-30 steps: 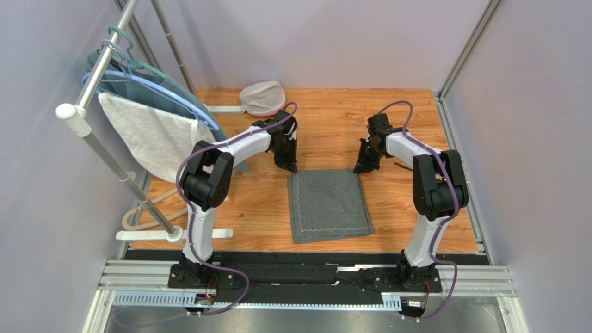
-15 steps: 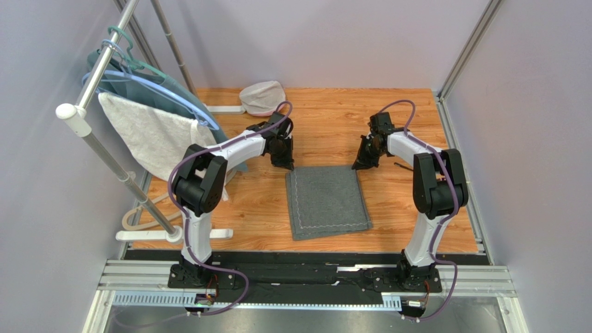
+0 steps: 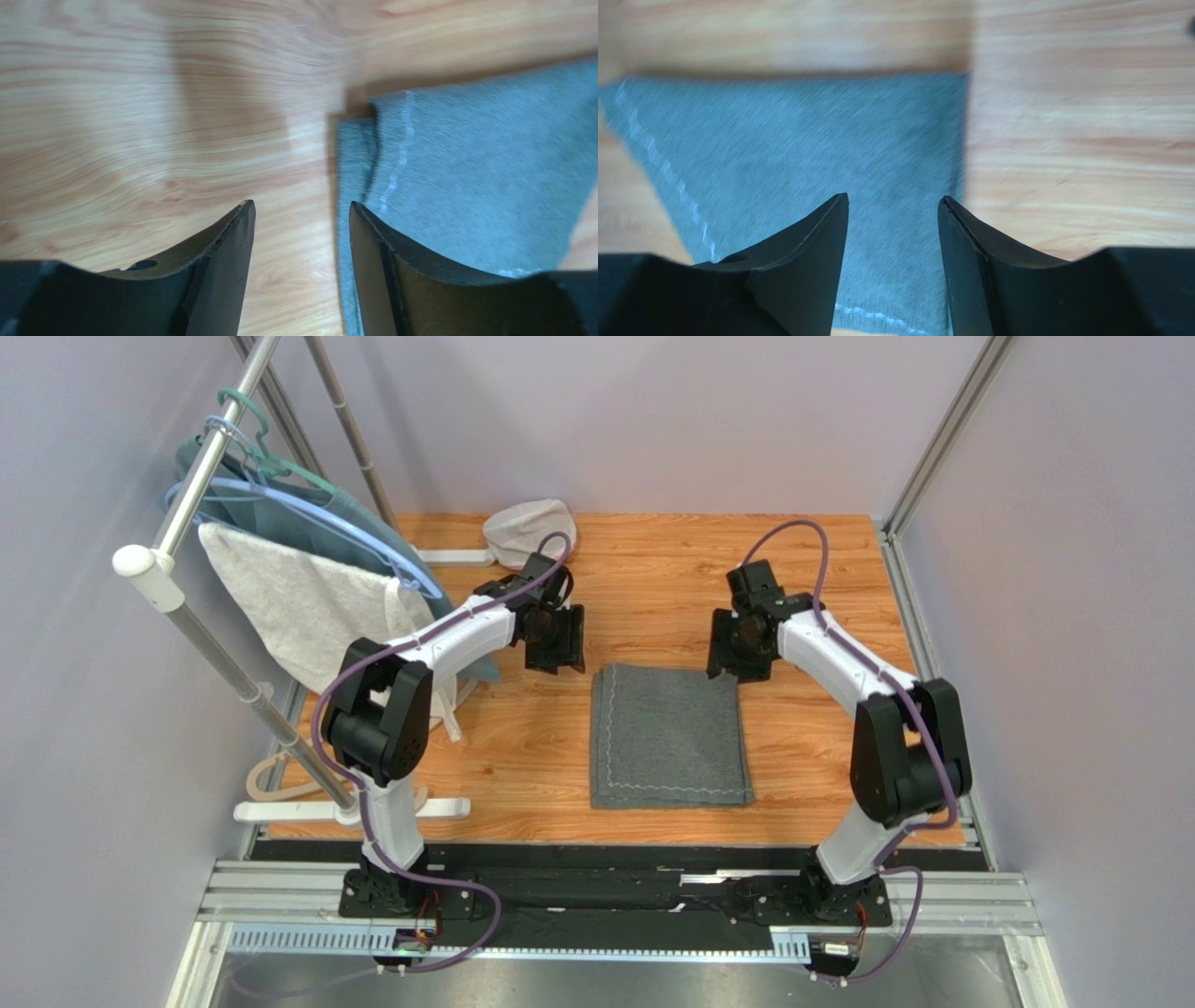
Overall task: Fold the napkin into a case and place the utensils inside
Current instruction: Pick up the lower triangle-folded napkin from the center of the board.
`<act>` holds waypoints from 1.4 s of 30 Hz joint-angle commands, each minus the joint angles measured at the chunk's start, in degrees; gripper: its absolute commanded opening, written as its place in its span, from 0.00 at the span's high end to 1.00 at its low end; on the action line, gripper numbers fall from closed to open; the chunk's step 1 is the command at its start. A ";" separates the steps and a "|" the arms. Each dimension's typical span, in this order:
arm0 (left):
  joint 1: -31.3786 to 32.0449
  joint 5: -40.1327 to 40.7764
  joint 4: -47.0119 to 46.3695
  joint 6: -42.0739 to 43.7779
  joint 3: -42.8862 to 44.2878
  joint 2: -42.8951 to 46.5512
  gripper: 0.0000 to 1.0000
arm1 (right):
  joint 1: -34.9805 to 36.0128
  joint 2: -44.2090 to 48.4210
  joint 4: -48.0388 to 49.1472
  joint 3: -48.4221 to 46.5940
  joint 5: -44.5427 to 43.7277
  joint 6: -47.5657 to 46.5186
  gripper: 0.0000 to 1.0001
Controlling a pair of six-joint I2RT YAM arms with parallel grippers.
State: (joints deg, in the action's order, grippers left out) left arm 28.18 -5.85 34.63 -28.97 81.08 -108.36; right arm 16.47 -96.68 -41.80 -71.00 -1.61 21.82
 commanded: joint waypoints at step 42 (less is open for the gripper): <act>0.03 0.13 -2.73 -6.18 -6.63 8.42 0.37 | 34.68 -1.48 1.98 -4.40 -4.99 2.33 0.25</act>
State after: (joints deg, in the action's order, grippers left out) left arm 29.19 -8.80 31.46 -32.58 75.50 -104.55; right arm 48.03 -96.55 -44.05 -74.02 -15.18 20.40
